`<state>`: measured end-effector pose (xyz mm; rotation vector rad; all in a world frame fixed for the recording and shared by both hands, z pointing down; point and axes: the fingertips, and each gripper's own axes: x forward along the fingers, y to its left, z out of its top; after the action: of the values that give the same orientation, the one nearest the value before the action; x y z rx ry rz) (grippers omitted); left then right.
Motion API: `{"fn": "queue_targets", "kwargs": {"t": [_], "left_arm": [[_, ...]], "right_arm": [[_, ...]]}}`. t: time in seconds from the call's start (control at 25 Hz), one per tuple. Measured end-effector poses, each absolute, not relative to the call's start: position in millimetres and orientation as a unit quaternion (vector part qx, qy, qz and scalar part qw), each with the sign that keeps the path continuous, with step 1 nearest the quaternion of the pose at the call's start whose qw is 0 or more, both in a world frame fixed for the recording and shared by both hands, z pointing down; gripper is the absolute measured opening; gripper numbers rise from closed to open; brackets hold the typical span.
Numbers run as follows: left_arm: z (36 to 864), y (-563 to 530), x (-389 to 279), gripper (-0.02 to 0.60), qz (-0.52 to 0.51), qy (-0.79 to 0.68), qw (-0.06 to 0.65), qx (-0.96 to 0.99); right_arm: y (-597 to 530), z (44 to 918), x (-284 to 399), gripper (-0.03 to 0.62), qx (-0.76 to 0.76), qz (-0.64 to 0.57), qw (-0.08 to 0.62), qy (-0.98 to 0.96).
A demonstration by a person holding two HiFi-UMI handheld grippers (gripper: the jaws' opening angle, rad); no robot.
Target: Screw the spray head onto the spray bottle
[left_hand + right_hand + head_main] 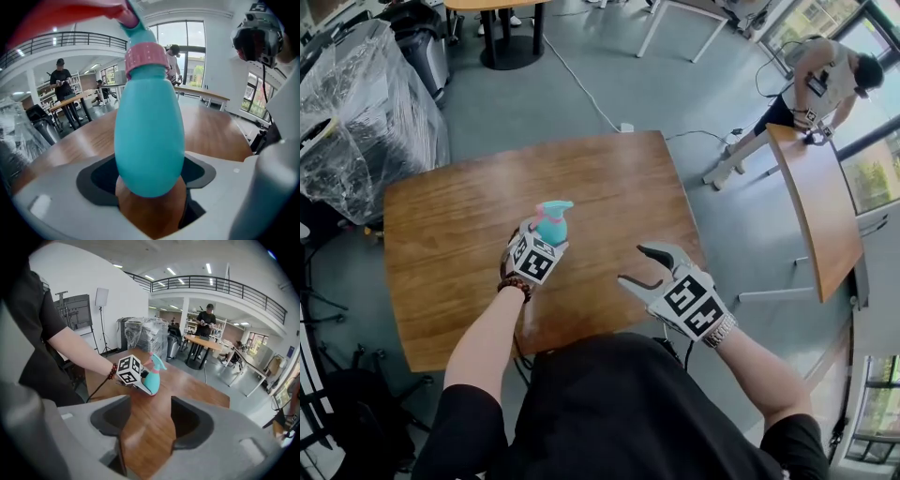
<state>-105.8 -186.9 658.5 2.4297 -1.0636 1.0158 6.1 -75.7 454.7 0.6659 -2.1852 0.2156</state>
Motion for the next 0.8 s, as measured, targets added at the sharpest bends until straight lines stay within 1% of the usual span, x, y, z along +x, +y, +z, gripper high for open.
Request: {"fn": "queue_targets", "kwargs": {"t": [0.48, 0.64, 0.8], "left_arm": [[666.8, -206.6, -104.6, 0.428, 0.32, -0.398, 0.16, 0.845], [659.8, -202.6, -107.2, 0.469, 0.314, -0.403, 0.165, 0.844], [654.1, -187.4, -117.4, 0.472, 0.309, -0.411, 0.177, 0.839]], "right_arm": [[-73.4, 459.9, 11.5, 0.23, 0.276, 0.099, 0.391, -0.872], [-74.4, 460.4, 6.2, 0.23, 0.27, 0.1, 0.384, -0.877], [-75.3, 461.4, -3.3, 0.228, 0.263, 0.104, 0.369, -0.885]]}}
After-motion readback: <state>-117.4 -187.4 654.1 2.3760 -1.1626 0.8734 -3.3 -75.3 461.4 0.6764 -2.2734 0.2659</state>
